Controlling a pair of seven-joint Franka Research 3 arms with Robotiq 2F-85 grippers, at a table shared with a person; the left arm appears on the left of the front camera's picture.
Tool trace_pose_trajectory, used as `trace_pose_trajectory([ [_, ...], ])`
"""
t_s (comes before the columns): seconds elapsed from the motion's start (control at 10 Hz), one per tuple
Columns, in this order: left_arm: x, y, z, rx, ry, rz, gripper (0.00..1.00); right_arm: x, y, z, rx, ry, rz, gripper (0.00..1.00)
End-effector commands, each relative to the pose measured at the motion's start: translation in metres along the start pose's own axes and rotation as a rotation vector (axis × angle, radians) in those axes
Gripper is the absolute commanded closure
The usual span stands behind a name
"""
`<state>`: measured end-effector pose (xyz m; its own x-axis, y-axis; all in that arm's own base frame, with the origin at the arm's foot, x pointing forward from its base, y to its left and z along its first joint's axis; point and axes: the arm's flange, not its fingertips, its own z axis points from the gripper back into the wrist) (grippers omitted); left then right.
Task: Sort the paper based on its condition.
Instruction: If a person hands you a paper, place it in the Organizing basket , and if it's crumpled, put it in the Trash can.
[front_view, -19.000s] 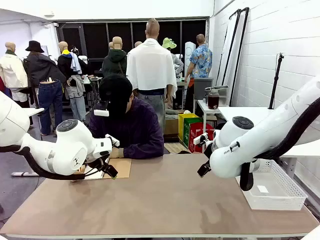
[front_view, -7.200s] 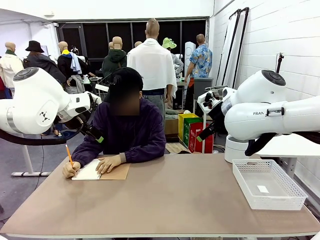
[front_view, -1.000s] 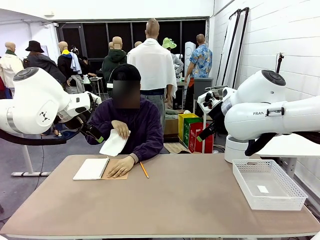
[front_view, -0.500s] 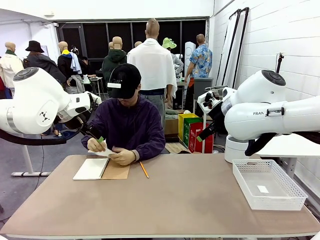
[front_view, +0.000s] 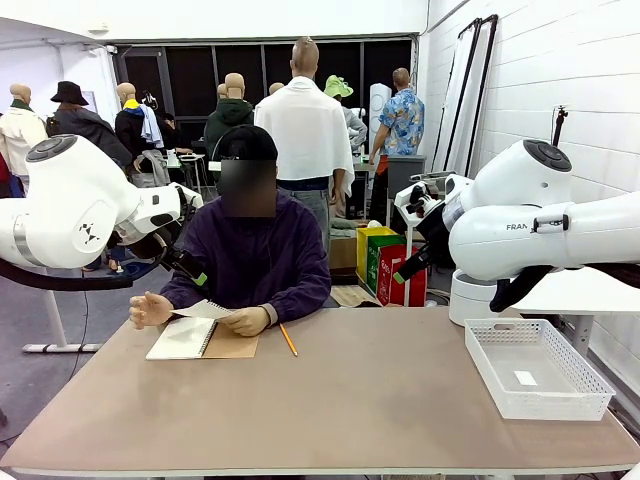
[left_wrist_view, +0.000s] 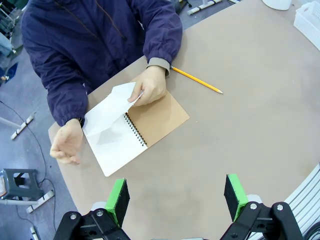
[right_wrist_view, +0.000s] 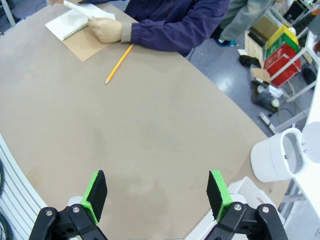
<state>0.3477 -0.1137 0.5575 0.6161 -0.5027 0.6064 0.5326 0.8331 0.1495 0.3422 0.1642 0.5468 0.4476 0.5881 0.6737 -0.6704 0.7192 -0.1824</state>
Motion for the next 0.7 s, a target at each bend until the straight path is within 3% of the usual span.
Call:
trace_pose_trajectory([
  [0.0,0.002,0.0009,-0.0008,-0.001,-0.004,0.0,0.0,-0.0003,-0.0006,-0.0002,0.003,-0.001,-0.002,0.0],
  [0.6,0.002,0.0009,-0.0008,-0.001,-0.004,0.0,0.0,-0.0003,-0.0006,-0.0002,0.003,-0.001,-0.002,0.0],
])
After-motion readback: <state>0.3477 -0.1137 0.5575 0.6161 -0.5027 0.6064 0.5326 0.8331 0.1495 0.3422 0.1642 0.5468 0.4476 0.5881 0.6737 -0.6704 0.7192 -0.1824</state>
